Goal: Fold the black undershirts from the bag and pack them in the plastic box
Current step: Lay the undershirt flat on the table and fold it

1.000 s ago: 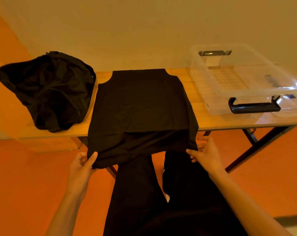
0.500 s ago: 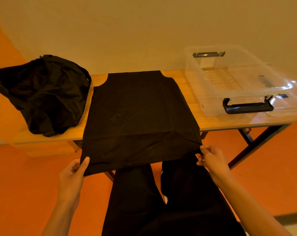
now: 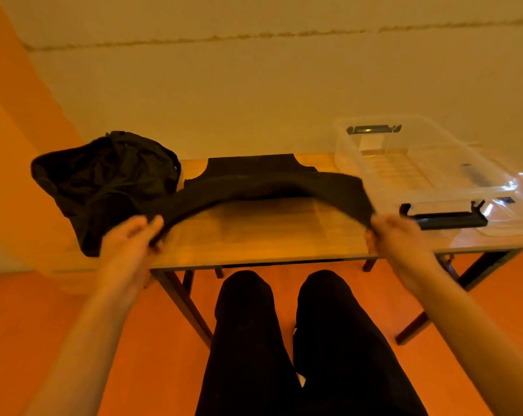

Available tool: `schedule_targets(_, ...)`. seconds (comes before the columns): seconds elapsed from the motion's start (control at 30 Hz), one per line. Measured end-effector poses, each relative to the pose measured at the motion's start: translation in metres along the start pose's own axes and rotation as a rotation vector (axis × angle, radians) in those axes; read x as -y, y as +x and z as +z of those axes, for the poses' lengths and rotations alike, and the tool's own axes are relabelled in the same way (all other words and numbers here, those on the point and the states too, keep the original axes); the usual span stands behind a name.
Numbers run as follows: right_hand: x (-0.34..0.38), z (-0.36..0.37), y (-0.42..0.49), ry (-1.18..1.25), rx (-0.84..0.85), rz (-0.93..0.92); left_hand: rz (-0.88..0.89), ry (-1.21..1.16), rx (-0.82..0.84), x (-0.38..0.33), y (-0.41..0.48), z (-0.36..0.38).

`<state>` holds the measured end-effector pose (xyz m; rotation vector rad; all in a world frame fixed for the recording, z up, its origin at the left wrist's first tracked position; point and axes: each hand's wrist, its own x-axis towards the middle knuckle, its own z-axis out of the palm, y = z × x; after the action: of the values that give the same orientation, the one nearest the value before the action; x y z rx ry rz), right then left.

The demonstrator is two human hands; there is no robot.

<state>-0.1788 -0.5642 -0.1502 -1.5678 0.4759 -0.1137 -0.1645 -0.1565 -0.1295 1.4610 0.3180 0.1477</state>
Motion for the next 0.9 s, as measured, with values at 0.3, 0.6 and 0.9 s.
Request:
schedule_targets(0.3,-0.065,-0.014,-0.019,-0.012,0.005,0.340,-0.309,0.086,-0.040,0.089,-0.029,-0.023)
schedule_targets(0.6,-0.074,-0.009,-0.036,-0.107,-0.077,0.243,-0.201,0.179,-0.055,0.107,-0.048,-0.027)
schedule_targets(0.9,-0.074,-0.017,-0.054,-0.170,-0.012,-0.004,0.072,0.214,-0.048,0.107,-0.060,-0.038)
